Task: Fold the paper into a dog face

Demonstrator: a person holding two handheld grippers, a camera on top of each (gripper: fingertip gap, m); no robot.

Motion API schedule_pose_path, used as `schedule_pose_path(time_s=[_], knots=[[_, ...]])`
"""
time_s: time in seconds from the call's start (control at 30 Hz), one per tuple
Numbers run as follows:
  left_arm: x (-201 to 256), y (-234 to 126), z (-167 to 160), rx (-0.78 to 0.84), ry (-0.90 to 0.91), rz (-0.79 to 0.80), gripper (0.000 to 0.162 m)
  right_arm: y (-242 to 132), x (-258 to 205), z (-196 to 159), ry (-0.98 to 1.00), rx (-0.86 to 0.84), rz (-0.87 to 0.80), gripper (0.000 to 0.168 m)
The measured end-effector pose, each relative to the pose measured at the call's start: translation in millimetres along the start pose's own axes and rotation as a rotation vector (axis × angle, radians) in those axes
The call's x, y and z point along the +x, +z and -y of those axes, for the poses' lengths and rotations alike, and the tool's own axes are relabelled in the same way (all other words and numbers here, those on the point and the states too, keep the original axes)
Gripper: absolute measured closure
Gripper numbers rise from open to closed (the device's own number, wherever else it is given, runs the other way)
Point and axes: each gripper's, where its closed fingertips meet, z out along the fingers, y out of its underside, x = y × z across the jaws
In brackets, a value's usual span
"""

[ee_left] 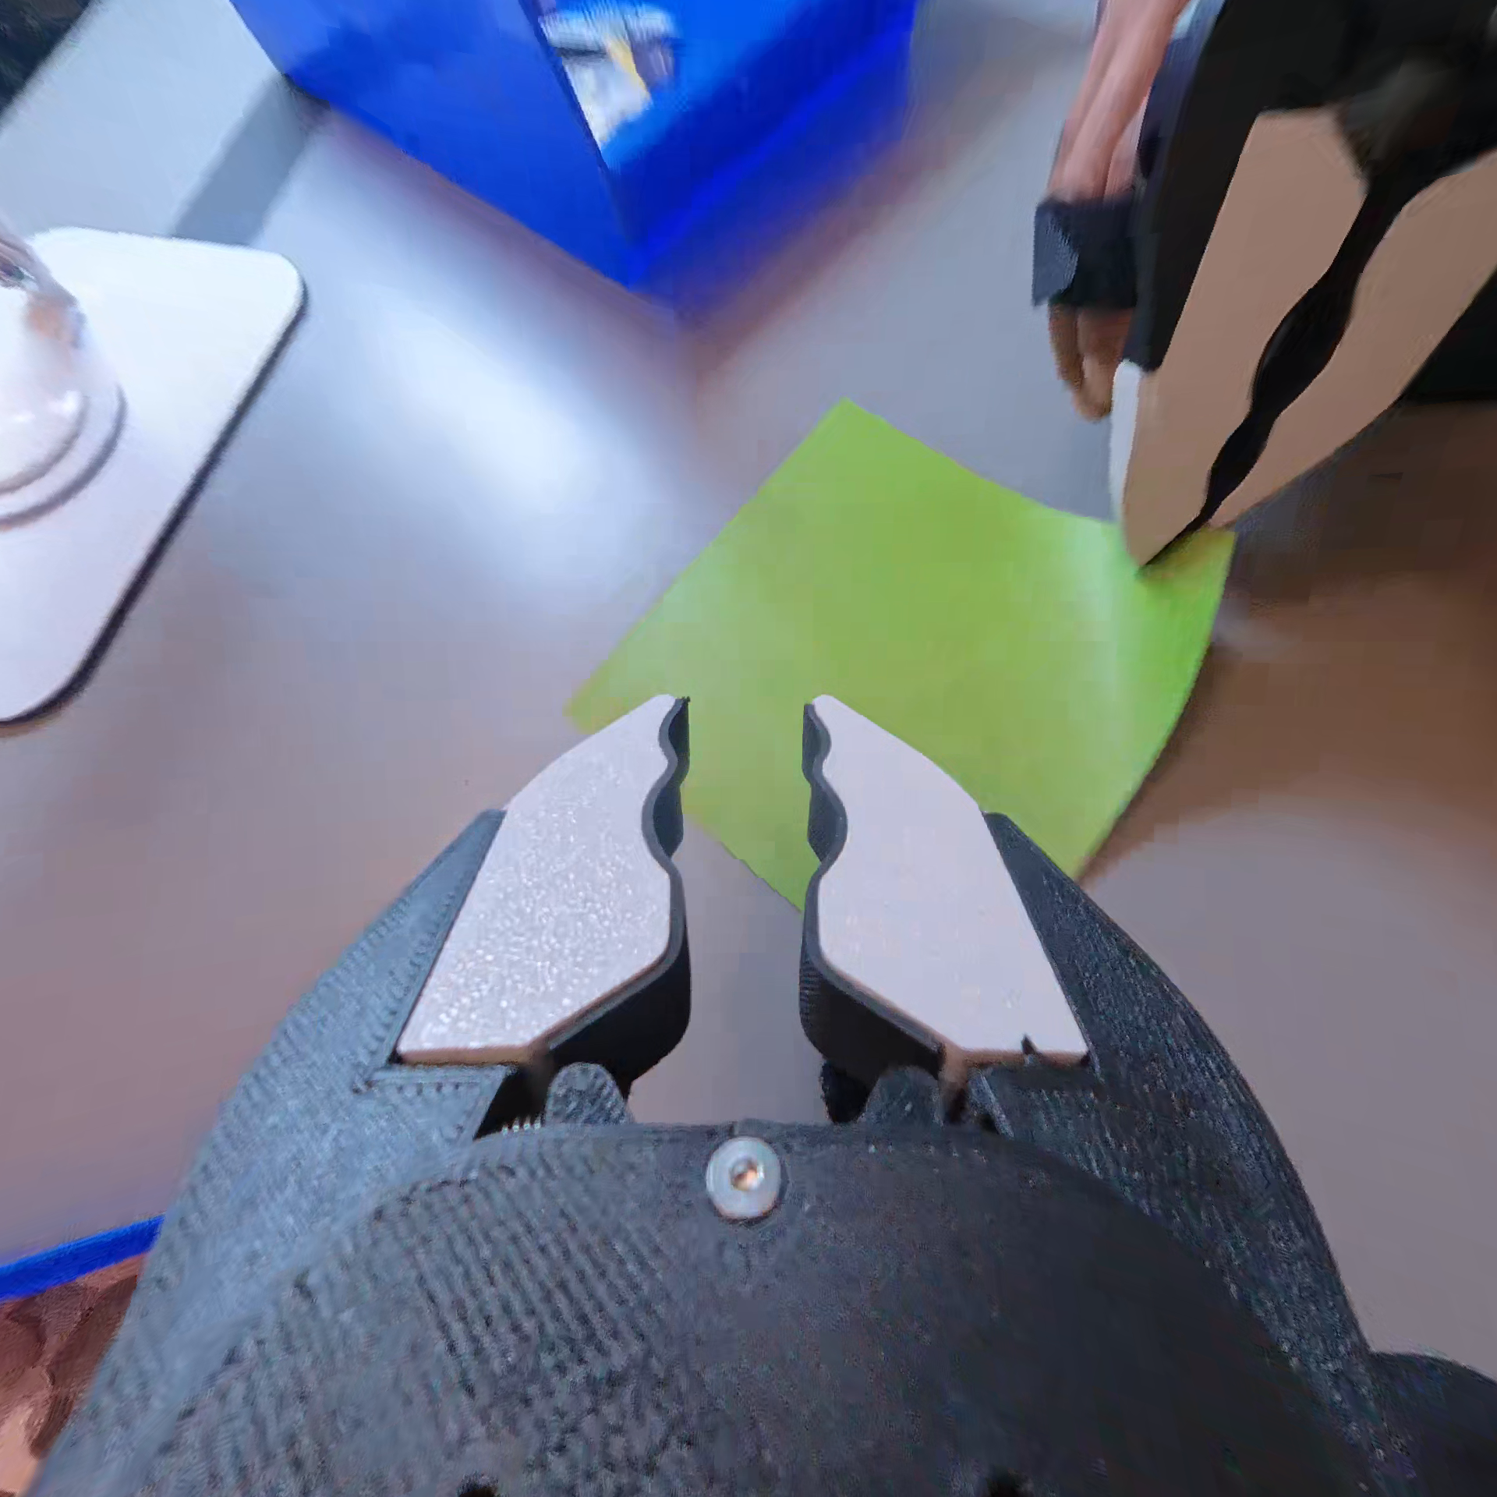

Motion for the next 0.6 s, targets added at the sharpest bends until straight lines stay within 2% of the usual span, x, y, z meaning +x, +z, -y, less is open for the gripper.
schedule_pose_path(time_s=[0.17,0.2,0.47,0.6], knots=[[13.1,25.5,-42.6,-0.252,0.05,-0.025,0.152,1.8,-16.0,10.9,0.099,0.089,0.148,0.168],[15.6,24.0,-41.1,-0.241,0.036,-0.043,0.157,1.6,-18.0,11.1,0.113,0.093,0.164,0.168],[18.6,15.7,-50.8,-0.301,0.015,-0.071,0.151,-2.6,-26.1,14.2,0.174,0.139,0.245,0.168],[28.6,22.2,-46.1,-0.275,0.03,-0.119,0.162,-10.5,-33.9,24.0,0.169,0.206,0.303,0.168]])
